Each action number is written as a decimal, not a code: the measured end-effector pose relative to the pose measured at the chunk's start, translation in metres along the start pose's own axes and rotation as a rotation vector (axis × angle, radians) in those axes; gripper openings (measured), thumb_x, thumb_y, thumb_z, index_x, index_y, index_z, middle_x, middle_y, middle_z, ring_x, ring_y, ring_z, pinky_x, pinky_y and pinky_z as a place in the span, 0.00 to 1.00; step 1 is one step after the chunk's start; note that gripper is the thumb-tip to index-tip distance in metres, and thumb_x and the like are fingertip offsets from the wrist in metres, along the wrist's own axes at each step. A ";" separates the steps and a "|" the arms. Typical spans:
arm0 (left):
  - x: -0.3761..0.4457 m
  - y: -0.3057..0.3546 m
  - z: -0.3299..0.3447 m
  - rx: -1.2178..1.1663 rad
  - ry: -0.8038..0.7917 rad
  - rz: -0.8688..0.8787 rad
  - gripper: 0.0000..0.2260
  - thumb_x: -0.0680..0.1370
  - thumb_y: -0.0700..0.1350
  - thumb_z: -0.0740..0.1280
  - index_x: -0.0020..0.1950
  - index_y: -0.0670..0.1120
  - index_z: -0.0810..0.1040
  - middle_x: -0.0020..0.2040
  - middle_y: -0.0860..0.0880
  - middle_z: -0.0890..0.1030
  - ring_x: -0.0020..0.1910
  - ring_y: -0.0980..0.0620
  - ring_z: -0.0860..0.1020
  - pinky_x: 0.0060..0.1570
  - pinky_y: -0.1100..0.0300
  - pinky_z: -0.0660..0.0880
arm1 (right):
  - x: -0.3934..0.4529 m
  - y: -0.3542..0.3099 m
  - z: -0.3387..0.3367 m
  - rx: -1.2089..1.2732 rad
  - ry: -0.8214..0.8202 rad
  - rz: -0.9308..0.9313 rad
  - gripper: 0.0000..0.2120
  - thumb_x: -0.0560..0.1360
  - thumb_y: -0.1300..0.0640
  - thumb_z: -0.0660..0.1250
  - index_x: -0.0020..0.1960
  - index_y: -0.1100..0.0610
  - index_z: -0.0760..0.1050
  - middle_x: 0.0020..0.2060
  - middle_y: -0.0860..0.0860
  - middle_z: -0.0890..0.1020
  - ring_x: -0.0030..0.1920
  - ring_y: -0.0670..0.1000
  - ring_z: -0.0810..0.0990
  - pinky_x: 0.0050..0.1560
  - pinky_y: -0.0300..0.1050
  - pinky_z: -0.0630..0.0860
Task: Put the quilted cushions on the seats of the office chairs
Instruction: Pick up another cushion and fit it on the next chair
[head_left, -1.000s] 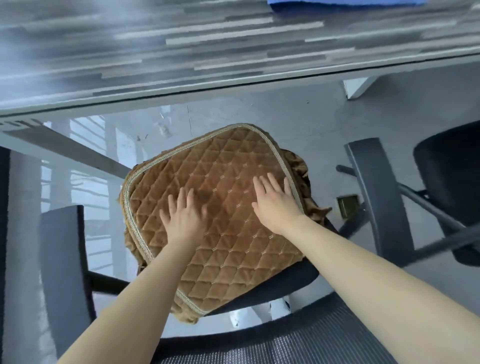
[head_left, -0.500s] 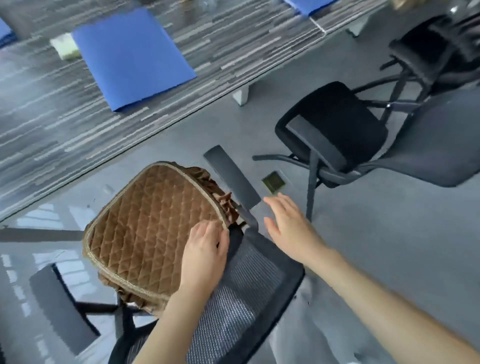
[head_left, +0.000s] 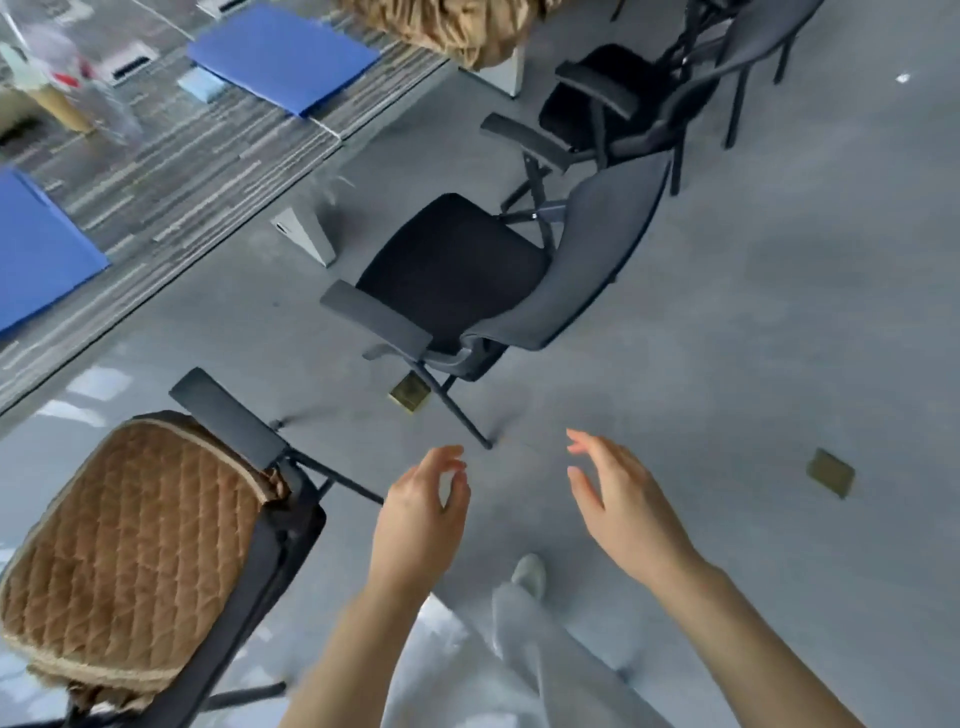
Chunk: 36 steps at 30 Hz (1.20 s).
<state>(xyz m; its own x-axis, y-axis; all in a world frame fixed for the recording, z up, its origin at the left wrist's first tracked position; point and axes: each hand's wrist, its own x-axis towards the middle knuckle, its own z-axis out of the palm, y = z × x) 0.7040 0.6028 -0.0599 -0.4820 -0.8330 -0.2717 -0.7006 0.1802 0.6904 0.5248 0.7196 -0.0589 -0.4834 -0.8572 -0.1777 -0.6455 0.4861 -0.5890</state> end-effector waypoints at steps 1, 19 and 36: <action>0.002 0.018 0.013 0.009 -0.016 0.008 0.12 0.81 0.45 0.62 0.63 0.51 0.76 0.53 0.57 0.83 0.41 0.53 0.77 0.43 0.60 0.71 | -0.001 0.016 -0.014 -0.002 0.021 0.026 0.17 0.77 0.60 0.65 0.66 0.59 0.72 0.56 0.52 0.81 0.58 0.54 0.78 0.57 0.37 0.68; 0.192 0.186 0.077 0.032 -0.027 -0.004 0.11 0.80 0.44 0.61 0.61 0.51 0.77 0.50 0.53 0.84 0.44 0.54 0.82 0.48 0.59 0.77 | 0.178 0.126 -0.173 0.004 0.060 0.056 0.20 0.80 0.53 0.60 0.71 0.54 0.65 0.62 0.47 0.76 0.62 0.50 0.73 0.57 0.40 0.67; 0.453 0.347 0.115 -0.119 0.099 -0.112 0.14 0.81 0.49 0.62 0.67 0.55 0.71 0.51 0.56 0.81 0.47 0.61 0.78 0.46 0.63 0.74 | 0.481 0.203 -0.311 0.064 -0.090 -0.086 0.19 0.80 0.52 0.59 0.70 0.52 0.65 0.60 0.45 0.77 0.58 0.48 0.74 0.52 0.38 0.68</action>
<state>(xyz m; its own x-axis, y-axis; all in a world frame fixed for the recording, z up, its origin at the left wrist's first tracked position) 0.1821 0.3487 -0.0207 -0.3465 -0.8928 -0.2878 -0.6767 0.0255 0.7358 -0.0225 0.4592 -0.0188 -0.3712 -0.9084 -0.1922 -0.6423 0.4007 -0.6534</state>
